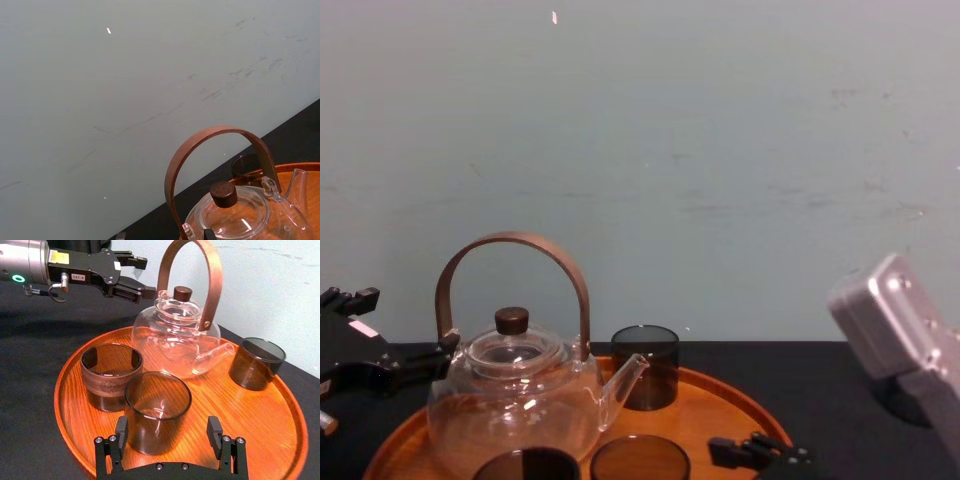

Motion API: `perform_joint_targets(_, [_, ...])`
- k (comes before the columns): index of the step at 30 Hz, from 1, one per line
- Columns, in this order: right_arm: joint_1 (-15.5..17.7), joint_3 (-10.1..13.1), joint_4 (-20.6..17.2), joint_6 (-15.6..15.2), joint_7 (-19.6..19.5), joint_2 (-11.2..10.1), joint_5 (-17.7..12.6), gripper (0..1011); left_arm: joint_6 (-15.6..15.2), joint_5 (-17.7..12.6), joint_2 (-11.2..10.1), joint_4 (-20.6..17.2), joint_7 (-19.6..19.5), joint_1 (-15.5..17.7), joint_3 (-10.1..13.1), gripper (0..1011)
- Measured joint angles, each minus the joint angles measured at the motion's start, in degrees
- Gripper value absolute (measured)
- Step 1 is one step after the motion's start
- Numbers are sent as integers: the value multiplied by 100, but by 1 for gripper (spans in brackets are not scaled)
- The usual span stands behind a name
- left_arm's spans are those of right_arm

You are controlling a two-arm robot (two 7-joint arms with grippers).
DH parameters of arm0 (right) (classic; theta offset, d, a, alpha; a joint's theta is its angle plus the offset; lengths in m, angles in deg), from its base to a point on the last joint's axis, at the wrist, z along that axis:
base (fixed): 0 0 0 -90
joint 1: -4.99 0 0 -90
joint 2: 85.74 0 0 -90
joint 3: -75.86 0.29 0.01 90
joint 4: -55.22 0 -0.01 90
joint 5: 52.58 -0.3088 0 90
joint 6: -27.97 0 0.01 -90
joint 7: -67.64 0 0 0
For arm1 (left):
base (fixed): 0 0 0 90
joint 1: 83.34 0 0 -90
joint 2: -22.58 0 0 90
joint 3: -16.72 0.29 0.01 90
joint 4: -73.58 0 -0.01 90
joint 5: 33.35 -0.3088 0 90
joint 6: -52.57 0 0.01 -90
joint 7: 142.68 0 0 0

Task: Pick up the glass from the table and place it on the tray.

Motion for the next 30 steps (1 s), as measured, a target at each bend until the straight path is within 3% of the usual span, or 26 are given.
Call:
perform_joint_targets(16, [583,410,-788,-227,-180,-622,-7,1002,0,0,0,0,0,0,0,1010])
perform_joint_targets(24, [734,775,-882,-209,-451,-794,153,1002,0,0,0,0,0,0,0,1009])
perform_joint_targets(30, [765,1052,-779,-150,-541,-796,135,1002,0,0,0,0,0,0,0,1009])
